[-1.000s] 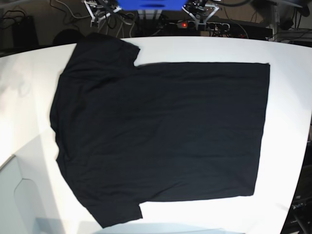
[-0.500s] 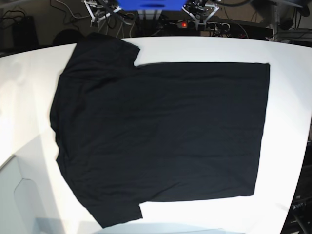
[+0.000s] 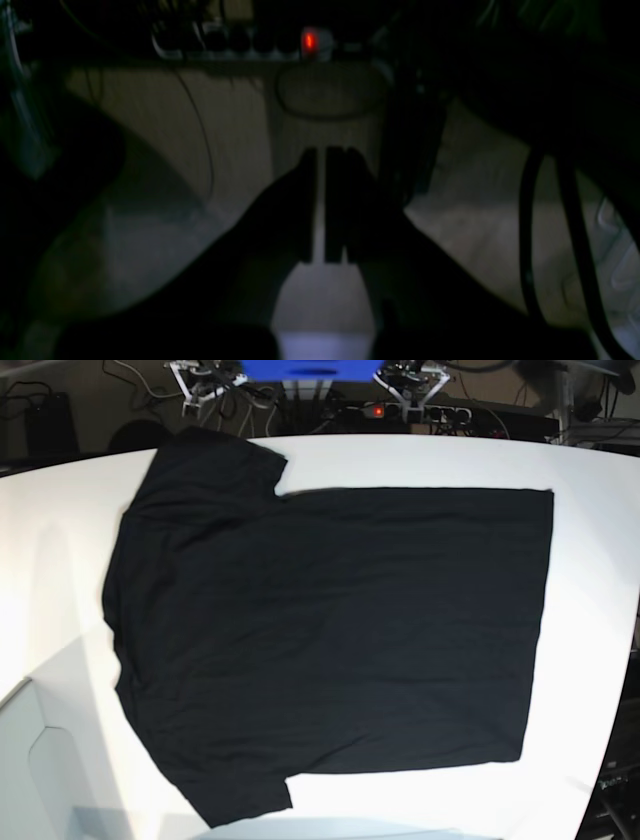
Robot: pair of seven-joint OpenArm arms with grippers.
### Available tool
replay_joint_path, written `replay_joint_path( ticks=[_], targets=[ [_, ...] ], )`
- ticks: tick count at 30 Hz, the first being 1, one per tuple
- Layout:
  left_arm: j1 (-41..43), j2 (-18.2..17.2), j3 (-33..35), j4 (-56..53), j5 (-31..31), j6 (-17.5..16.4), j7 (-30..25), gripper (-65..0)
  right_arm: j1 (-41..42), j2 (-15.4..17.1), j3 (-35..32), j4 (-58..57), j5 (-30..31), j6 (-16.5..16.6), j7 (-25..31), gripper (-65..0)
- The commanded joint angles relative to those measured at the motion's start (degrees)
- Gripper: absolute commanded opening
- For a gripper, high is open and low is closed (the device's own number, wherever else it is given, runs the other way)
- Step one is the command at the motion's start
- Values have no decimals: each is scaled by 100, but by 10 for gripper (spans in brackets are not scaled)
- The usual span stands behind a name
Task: Fold the T-shirt properly
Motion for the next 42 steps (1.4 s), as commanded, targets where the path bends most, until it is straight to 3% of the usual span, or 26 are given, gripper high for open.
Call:
replay_joint_path(
  ticks=[1, 12, 18, 22, 29, 33, 37, 42],
  targets=[
    [160, -32, 3, 51, -12, 59, -168, -620, -152, -4, 20, -7, -1, -83, 121, -639],
    [1039, -137, 21, 332, -21, 59, -1363, -622, -1022, -22, 55, -7, 16, -83, 1493, -643],
    [2340, -357, 21, 2293, -21, 59, -1372, -623, -1620, -22, 55, 64, 16, -83, 2803, -643],
    [3087, -471, 12, 3453, -30, 59, -1381, -623, -2182, -145, 55, 908, 25, -83, 3251, -643],
    [3940, -805, -23, 4983, -56, 68, -1390, -623, -3404, -716, 64, 3694, 34, -83, 3260, -643],
    [4300, -1051, 3, 5713, -636, 59, -1390, -623, -3949, -759, 46, 5110, 60, -65, 3031, -643],
    [4582, -1500, 21, 6302, -1164, 41, -1390, -623, -4468, -759, -314, 6288, 1036, 84, 2433, -643],
    [4766, -1913, -15, 6829, -1349, 33, -1398, -623, -4996, -759, -771, 7659, 2636, 990, 1291, -643]
  ],
)
